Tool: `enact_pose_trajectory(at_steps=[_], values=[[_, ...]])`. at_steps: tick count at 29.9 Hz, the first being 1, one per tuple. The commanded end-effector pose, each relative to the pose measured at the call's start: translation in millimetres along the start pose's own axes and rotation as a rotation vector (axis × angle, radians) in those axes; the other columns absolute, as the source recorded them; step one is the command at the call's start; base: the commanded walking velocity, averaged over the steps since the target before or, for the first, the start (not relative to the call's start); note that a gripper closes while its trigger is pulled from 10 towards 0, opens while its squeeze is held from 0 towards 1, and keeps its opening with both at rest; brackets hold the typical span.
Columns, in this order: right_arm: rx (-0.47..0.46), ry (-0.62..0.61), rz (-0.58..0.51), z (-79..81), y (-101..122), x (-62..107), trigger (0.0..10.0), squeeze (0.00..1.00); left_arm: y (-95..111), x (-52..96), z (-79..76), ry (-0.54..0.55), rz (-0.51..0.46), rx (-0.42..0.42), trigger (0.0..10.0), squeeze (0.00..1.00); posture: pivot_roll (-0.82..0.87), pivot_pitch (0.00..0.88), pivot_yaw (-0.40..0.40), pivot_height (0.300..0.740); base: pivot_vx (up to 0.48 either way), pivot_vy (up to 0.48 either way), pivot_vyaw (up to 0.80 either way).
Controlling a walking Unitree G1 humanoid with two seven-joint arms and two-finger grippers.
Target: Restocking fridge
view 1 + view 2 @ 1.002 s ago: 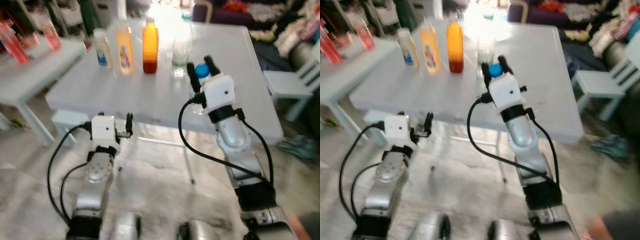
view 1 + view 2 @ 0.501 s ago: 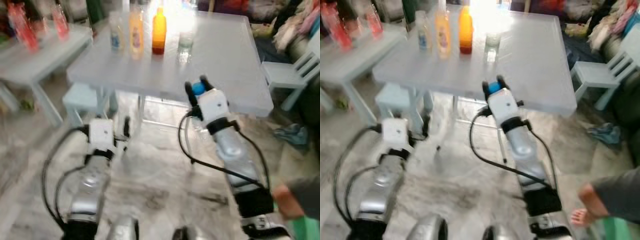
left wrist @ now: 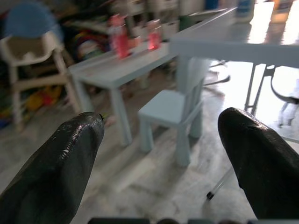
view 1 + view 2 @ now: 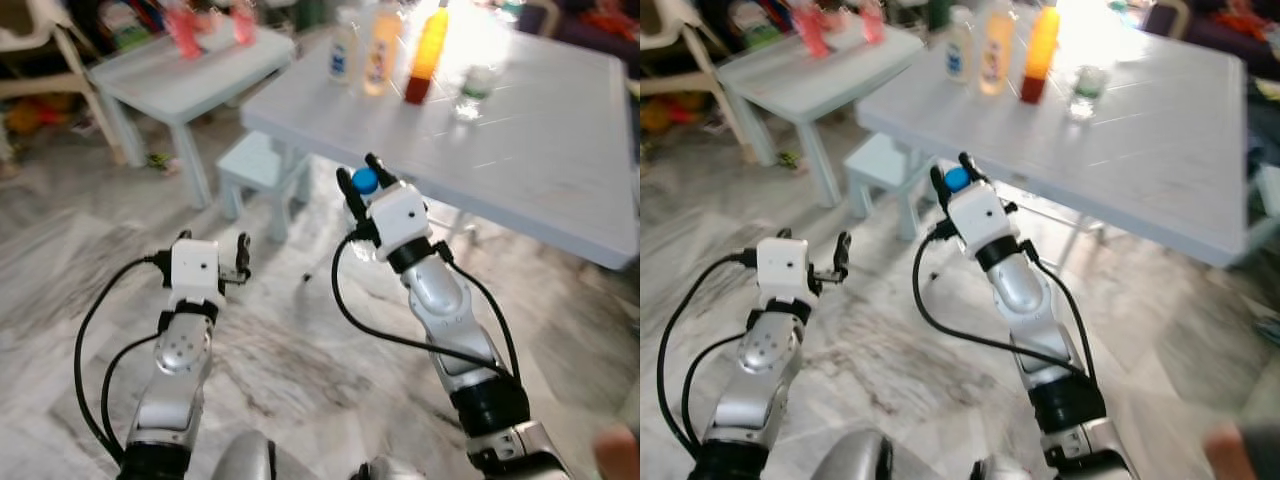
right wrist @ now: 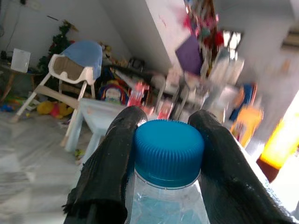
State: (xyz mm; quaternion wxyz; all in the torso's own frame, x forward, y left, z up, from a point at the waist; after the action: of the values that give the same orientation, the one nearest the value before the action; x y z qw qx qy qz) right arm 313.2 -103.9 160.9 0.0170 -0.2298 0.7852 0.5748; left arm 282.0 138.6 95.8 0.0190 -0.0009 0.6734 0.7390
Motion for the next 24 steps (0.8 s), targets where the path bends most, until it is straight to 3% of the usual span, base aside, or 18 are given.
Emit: enact_pose_trajectory(at_steps=[1,3,7,13,16,24], values=[[-0.021,-0.062,0.046,-11.5,-8.2,7.7,10.0,0.0,-0.4,2.9,1.7,0.005,0.0,-0.01,10.0,0.0,0.1,0.063,0.002,0.74,0.0,0.0,0.8],[-0.094,-0.083,0.079,-13.8,-16.6,18.2,10.0,0.0,-2.3,7.9,6.6,0.027,0.007,-0.018,10.0,0.0,0.1,0.063,0.005,0.74,0.0,0.0,0.8],[-0.185,-0.095,0.093,-12.3,-17.9,21.3,10.0,0.0,-2.8,14.2,17.6,0.096,-0.006,-0.057,10.0,0.0,0.1,0.058,0.006,0.74,0.0,0.0,0.8],[-0.229,-0.042,0.066,-3.8,-11.1,16.7,10.0,0.0,-5.0,24.3,34.3,0.269,0.003,-0.035,10.0,0.0,0.12,0.052,0.001,0.74,0.0,0.0,0.8],[-0.253,-0.041,0.072,-3.1,-12.6,18.1,10.0,0.0,-4.4,31.1,38.5,0.303,-0.003,-0.037,10.0,0.0,0.14,0.047,0.0,0.74,0.0,0.0,0.8],[-0.228,-0.054,0.104,-6.7,-20.0,26.5,10.0,0.0,-4.1,41.5,37.9,0.203,0.008,0.016,10.0,0.0,0.15,0.05,-0.008,0.74,0.0,0.0,0.8]])
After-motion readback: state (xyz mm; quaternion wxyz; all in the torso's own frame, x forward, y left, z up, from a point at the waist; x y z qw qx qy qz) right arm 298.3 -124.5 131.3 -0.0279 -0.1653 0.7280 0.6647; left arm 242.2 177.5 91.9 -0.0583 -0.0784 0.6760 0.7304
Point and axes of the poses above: a point about 5 cm out from each wrist's last joint towards the gripper, its own x axis pointing back from the gripper into the wrist, its own y axis along the axis of the wrist's last joint, z = x × y, the point moved 1 cm from there along -x, pointing out of the wrist towards the gripper, and after that the axes turned 1 degree about x, right-handed, at the moved point
